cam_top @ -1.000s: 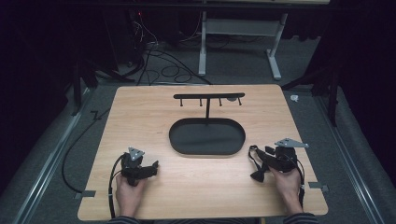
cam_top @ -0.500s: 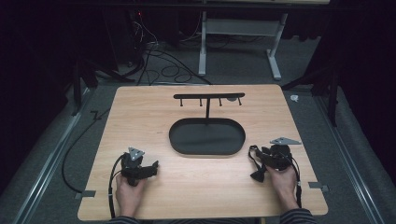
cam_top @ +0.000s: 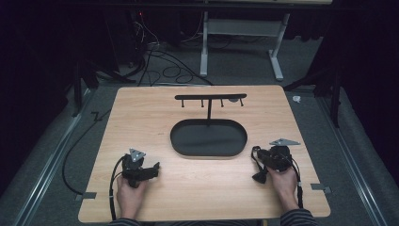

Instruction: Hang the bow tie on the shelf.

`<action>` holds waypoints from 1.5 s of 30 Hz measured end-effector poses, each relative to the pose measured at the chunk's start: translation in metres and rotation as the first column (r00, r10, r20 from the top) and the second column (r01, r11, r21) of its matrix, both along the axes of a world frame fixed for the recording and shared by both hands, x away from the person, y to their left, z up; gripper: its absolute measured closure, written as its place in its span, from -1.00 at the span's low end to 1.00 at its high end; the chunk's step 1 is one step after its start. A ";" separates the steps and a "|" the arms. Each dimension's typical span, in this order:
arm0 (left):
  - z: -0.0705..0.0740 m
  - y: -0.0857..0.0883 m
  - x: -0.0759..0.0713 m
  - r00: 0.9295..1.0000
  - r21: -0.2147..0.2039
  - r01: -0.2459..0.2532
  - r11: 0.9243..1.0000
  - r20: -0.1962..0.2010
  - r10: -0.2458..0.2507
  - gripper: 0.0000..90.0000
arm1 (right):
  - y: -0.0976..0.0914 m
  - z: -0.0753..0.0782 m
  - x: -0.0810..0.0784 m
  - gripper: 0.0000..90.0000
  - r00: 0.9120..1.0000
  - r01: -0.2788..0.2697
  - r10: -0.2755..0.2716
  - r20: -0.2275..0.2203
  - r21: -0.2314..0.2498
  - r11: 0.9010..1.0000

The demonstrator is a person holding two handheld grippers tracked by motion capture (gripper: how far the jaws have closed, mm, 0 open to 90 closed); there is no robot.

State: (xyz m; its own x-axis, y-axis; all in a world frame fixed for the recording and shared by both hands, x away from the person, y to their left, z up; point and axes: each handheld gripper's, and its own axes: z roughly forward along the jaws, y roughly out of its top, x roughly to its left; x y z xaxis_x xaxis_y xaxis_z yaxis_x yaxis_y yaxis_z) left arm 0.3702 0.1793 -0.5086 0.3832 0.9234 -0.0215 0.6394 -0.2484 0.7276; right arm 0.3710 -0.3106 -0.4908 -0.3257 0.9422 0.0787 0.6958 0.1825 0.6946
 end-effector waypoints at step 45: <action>0.000 0.000 0.000 1.000 0.000 0.000 1.000 0.000 0.000 -0.67 | -0.001 0.042 -0.022 0.79 0.988 -0.034 0.031 0.154 0.014 0.999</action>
State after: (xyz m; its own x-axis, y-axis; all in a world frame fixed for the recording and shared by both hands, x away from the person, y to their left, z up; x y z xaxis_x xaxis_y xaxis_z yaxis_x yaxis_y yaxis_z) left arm 0.3702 0.1793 -0.5086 0.3830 0.9235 -0.0216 0.6394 -0.2482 0.7277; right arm 0.3490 -0.3114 -0.4484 -0.3653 0.9300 0.0410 0.5748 0.1907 0.7958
